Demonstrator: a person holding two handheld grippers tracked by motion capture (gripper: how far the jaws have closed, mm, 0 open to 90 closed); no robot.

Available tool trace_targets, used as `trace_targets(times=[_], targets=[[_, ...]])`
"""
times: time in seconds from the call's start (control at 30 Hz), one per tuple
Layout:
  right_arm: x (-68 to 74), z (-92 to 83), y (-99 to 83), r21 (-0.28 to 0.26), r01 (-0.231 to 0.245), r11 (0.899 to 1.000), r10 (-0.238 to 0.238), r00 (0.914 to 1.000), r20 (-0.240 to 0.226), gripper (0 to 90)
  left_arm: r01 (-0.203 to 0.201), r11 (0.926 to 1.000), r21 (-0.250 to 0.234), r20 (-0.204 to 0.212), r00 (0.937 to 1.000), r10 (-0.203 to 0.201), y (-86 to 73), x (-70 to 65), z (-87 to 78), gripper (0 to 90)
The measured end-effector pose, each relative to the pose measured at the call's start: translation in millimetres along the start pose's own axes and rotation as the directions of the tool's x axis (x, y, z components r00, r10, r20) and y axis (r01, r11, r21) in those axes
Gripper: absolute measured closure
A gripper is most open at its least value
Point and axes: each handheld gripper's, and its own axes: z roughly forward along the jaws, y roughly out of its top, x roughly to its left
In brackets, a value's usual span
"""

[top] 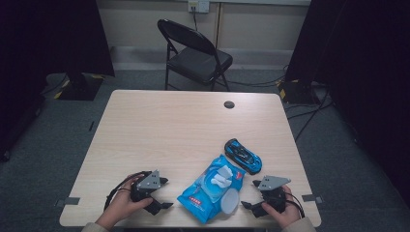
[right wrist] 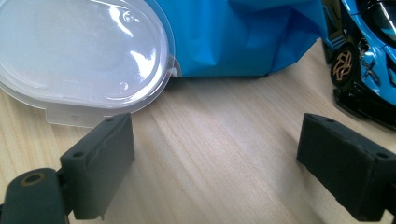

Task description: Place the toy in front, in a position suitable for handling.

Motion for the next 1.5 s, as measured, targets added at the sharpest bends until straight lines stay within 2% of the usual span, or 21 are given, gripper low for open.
trace_targets(times=[0.37,0.57,0.63,0.67,0.7,0.77,0.83,0.87,0.9,1.0,1.03,1.1,1.13,1.17,1.2,1.27,1.33,1.37,1.43,1.47,1.5], targets=[[-1.9,1.3,1.0,0.003,0.01,1.0,-0.01,0.9999,-0.011,8.9,0.002,1.0,0.0,-0.001,1.0,-0.002,0.1,-0.3,0.1,12.8],[-2.0,1.1,1.2,0.003,0.006,1.0,-0.006,0.9999,-0.01,9.1,0.012,0.9999,-0.003,-0.015,0.9998,-0.012,-0.2,-1.8,-0.7,13.5],[-0.8,-0.3,2.6,0.015,0.006,1.0,-0.006,0.9999,-0.011,14.2,0.009,0.9999,0.009,-0.005,0.9999,-0.009,0.9,-3.3,-2.4,15.9],[-0.5,-1.6,3.2,0.017,0.006,1.0,-0.005,0.9999,-0.015,16.5,0.008,1.0,0.001,0.005,1.0,-0.008,2.2,-5.2,-3.3,16.0],[1.1,-5.4,5.2,0.004,-0.02,1.0,0.02,0.9993,-0.031,13.8,0.004,1.0,-0.002,0.01,0.9999,-0.004,3.4,-6.1,-4.2,16.1],[4.1,-10.3,9.3,-0.012,-0.008,1.0,0.007,0.9989,-0.047,14.5,-0.026,0.9993,-0.027,0.023,0.9994,0.027,12.1,-11.7,-6.2,16.0],[6.5,-12.9,11.9,-0.034,0.002,0.999,-0.003,0.9989,-0.046,14.1,-0.035,0.9987,-0.036,0.022,0.9991,0.036,15.5,-13.7,-6.9,16.3],[8.9,-14.8,14.4,-0.055,0.005,0.998,-0.008,0.9983,-0.057,14.2,-0.037,0.9981,-0.05,0.026,0.9989,0.038,18.7,-15.5,-7.0,16.3],[13.7,-14.3,18.0,-0.066,0.007,0.998,-0.013,0.9959,-0.09,14.2,-0.038,0.997,-0.067,0.044,0.9982,0.041,24.1,-18.8,-6.2,16.1],[17.2,-9.1,20.1,-0.055,0.017,0.998,-0.021,0.997,-0.075,14.3,-0.042,0.9971,-0.064,0.048,0.9978,0.045,29.2,-21.6,-4.0,16.1],[18.4,-3.0,21.0,-0.041,0.007,0.999,-0.01,0.9971,-0.076,14.4,-0.046,0.997,-0.063,0.065,0.9966,0.05,34.9,-24.5,-1.5,16.1],[19.1,-0.4,21.4,-0.034,0.008,0.999,-0.011,0.9964,-0.084,14.4,-0.051,0.9962,-0.071,0.067,0.9962,0.056,38.3,-26.0,-0.5,16.1],[22.6,4.4,23.6,-0.021,0.029,0.999,-0.03,0.9957,-0.088,13.6,-0.054,0.9951,-0.083,0.075,0.9953,0.061,42.9,-27.6,0.8,15.8],[22.6,4.4,23.6,-0.021,0.029,0.999,-0.03,0.9957,-0.088,13.6,-0.057,0.9946,-0.086,0.078,0.9949,0.064,45.9,-28.3,1.6,15.8],[24.7,6.4,25.9,-0.009,0.051,0.999,-0.052,0.9959,-0.074,13.0,-0.061,0.9936,-0.095,0.079,0.9945,0.069,49.5,-29.4,3.0,15.8],[24.8,7.0,26.6,-0.007,0.051,0.999,-0.051,0.9959,-0.074,12.8,-0.073,0.9913,-0.11,0.076,0.9938,0.081,56.7,-30.3,6.4,15.8],[24.1,8.3,26.7,-0.007,0.049,0.999,-0.05,0.9959,-0.076,12.0,-0.067,0.9905,-0.12,0.058,0.9955,0.075,62.9,-30.6,11.2,15.8],[23.8,8.6,26.8,-0.007,0.049,0.999,-0.05,0.9958,-0.077,11.9,-0.058,0.992,-0.112,0.06,0.9961,0.065,65.7,-30.9,13.6,16.5],[24.2,8.9,27.2,-0.005,0.053,0.999,-0.053,0.9958,-0.074,11.9,-0.076,0.9924,-0.097,0.042,0.9959,0.08,68.0,-30.3,17.0,21.9],[24.8,9.8,27.4,-0.006,0.057,0.998,-0.057,0.9959,-0.07,11.7,-0.06,0.9929,-0.103,0.055,0.9963,0.066,68.5,-28.9,19.5,27.6],[24.8,9.8,27.4,-0.006,0.057,0.998,-0.057,0.9959,-0.07,11.7,-0.056,0.9922,-0.112,0.062,0.996,0.063,68.6,-27.9,20.6,27.6]])
